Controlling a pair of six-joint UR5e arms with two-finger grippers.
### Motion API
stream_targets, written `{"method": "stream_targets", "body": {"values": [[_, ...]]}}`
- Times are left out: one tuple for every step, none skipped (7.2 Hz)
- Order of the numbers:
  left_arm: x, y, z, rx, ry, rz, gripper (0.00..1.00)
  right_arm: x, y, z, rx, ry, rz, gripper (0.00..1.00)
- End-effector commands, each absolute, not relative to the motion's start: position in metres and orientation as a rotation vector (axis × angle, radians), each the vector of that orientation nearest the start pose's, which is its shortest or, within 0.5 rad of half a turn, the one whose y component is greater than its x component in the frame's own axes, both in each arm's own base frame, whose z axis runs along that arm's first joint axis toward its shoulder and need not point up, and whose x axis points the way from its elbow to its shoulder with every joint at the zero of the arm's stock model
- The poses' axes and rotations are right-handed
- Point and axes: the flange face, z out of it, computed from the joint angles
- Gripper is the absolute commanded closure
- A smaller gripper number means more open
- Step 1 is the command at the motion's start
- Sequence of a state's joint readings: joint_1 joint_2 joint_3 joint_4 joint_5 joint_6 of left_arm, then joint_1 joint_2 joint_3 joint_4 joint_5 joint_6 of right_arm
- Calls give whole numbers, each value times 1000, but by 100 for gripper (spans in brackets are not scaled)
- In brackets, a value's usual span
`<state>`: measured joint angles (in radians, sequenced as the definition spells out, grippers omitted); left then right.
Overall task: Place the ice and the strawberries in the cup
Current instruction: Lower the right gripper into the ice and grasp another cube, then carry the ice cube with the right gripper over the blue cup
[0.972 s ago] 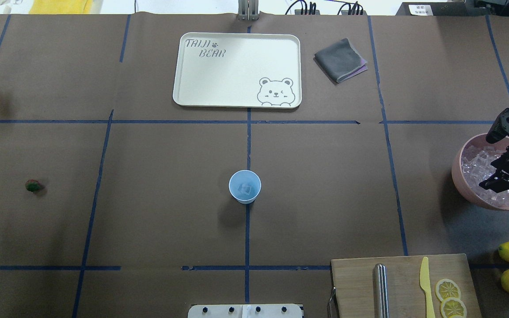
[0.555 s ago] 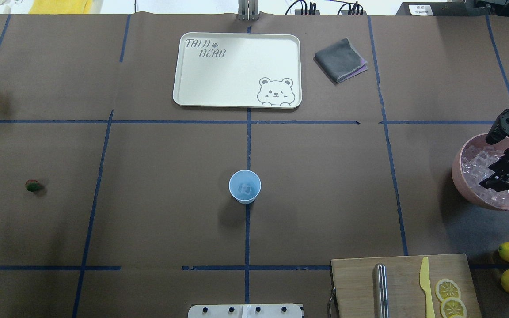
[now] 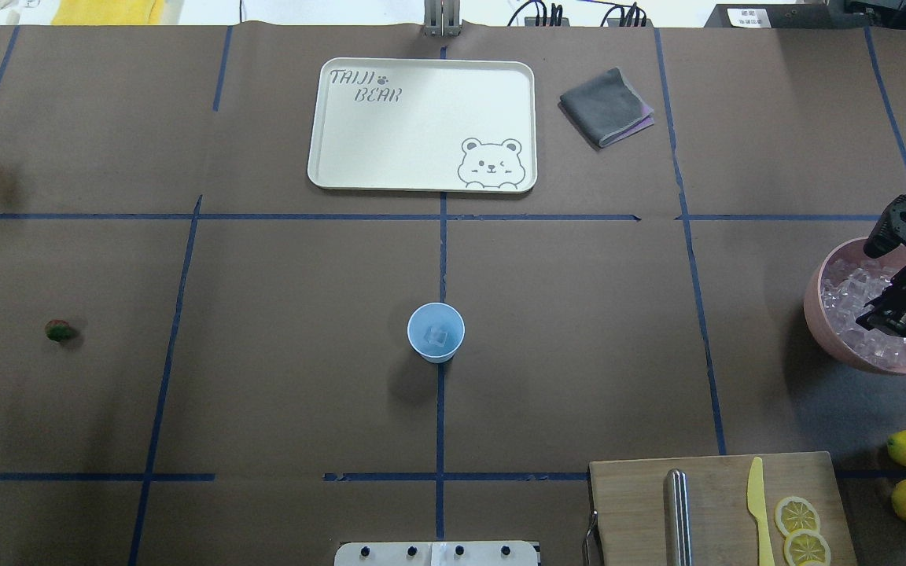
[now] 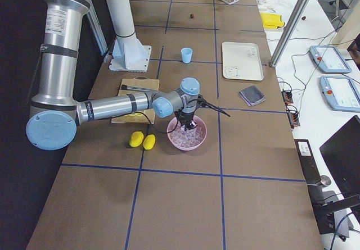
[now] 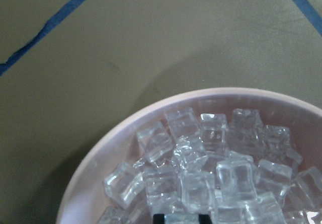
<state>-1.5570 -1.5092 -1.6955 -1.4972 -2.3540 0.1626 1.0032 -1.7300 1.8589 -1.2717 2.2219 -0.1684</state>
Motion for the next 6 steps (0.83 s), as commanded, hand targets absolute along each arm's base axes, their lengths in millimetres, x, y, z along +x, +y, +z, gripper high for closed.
{"method": "stream_targets", "body": {"values": [[-57,-465,633,50,783,164,0,-177,-416,554,299,-745,-836,96],[-57,-465,633,50,783,164,0,-161,-424,544,313,-744,-788,97],[-56,-465,633,49,783,165,0,-150,-428,534,293,-736,-731,97],[-57,-465,632,51,782,164,0,-149,-442,509,259,-745,-602,97],[-57,-465,632,51,783,164,0,-153,-451,488,221,-769,-440,97],[-57,-465,632,51,783,164,0,-157,-456,458,210,-802,-303,97]]}}
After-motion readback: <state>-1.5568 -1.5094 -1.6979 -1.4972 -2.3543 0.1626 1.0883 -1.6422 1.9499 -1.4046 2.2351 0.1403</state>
